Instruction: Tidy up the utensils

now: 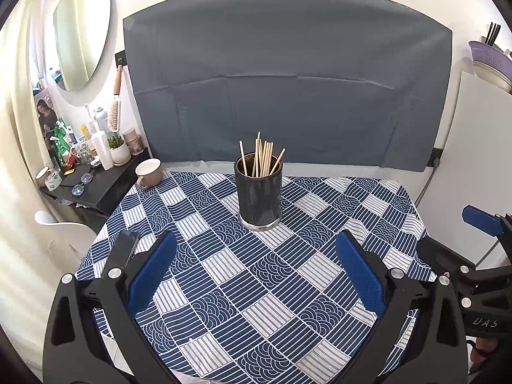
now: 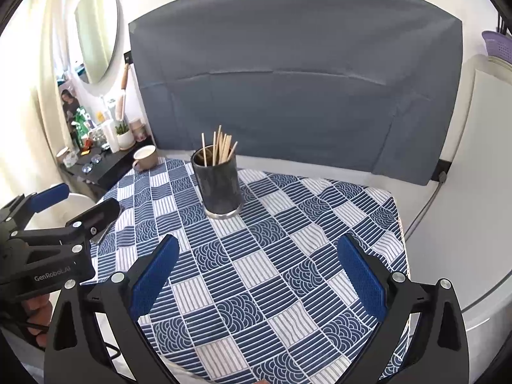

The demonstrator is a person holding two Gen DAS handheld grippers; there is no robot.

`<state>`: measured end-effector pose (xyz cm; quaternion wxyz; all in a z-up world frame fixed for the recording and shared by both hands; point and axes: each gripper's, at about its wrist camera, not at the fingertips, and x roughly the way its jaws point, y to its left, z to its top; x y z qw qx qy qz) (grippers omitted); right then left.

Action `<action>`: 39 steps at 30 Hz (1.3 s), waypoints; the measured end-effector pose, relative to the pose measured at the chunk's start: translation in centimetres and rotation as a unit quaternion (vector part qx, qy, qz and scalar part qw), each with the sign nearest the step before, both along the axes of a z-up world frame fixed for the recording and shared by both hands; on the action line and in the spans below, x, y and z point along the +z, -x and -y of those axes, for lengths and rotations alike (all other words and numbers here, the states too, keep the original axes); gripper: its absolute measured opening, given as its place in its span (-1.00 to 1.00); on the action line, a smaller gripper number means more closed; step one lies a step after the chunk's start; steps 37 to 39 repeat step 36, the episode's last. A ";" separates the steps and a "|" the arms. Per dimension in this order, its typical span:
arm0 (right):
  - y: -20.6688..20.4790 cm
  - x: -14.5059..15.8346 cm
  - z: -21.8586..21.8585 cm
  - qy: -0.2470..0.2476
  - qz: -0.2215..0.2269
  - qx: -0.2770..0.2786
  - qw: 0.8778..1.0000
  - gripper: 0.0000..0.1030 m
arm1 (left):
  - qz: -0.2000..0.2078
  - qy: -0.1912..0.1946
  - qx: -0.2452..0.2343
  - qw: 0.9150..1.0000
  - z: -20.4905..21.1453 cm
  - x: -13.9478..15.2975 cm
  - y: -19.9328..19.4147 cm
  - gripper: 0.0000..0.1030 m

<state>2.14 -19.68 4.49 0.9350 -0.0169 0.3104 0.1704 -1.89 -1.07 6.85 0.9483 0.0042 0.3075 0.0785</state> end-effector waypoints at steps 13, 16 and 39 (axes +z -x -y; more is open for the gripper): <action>-0.4 -0.2 -0.3 -0.002 -0.007 -0.008 1.000 0.84 | -0.006 -0.006 0.008 1.000 -0.3 -0.1 -0.3 0.89; -0.5 -0.2 -0.2 -0.001 -0.006 -0.007 1.000 0.84 | -0.007 -0.006 0.006 1.000 -0.4 -0.2 -0.4 0.89; -0.7 -0.5 -1.4 0.000 -0.013 -0.008 1.000 0.84 | -0.017 0.001 0.003 1.000 -1.5 -0.4 -0.9 0.89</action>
